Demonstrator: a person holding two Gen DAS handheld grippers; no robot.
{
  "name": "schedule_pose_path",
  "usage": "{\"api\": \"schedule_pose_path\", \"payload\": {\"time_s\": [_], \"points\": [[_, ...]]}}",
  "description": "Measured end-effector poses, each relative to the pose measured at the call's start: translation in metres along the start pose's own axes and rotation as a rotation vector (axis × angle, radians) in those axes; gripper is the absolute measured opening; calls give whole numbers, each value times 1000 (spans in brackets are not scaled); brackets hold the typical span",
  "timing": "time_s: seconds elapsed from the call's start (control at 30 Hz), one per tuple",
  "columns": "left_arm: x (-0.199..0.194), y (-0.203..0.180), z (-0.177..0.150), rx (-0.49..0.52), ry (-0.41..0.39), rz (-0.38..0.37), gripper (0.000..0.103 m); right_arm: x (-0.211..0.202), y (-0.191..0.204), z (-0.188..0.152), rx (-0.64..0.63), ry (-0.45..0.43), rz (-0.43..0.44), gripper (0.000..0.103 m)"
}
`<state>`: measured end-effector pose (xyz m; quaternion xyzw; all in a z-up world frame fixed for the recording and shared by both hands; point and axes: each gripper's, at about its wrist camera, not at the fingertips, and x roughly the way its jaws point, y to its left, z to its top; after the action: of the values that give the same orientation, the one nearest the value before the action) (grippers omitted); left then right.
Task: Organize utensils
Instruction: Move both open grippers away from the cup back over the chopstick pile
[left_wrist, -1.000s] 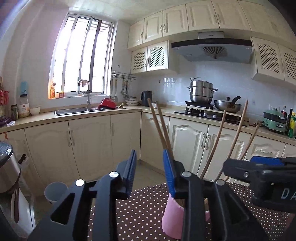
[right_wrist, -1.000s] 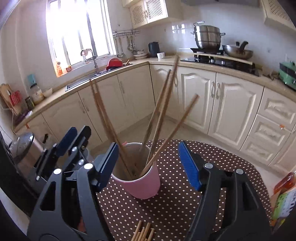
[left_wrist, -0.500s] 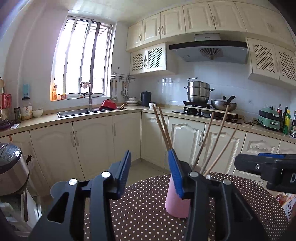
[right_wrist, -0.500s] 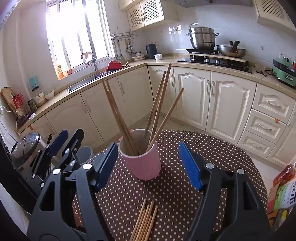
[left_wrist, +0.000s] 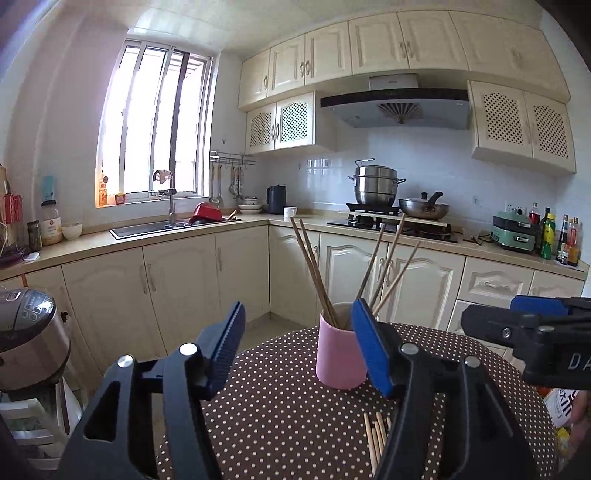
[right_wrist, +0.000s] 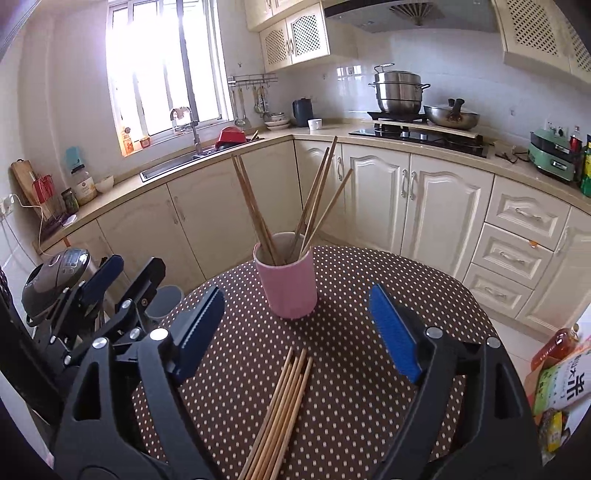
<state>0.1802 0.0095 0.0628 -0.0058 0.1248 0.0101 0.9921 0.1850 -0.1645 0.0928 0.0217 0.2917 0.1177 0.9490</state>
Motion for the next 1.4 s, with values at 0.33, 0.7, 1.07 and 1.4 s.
{"api": "schedule_pose_path", "payload": {"time_s": [0.33,0.7,1.07,1.4], "points": [[-44,3,-12,7,18,-30,69,-37,2,-34,-14,-5,-12,88],[-49,5,-50,21,119,-61,70,-40,-2,-77,-24,79,-22,88],[-22,14,-91,27,271,-67,71,3,-34,-115,42,259,-71,88],[7,18,-117,24,419,-113,70,42,-60,-126,149,410,6,88]]}}
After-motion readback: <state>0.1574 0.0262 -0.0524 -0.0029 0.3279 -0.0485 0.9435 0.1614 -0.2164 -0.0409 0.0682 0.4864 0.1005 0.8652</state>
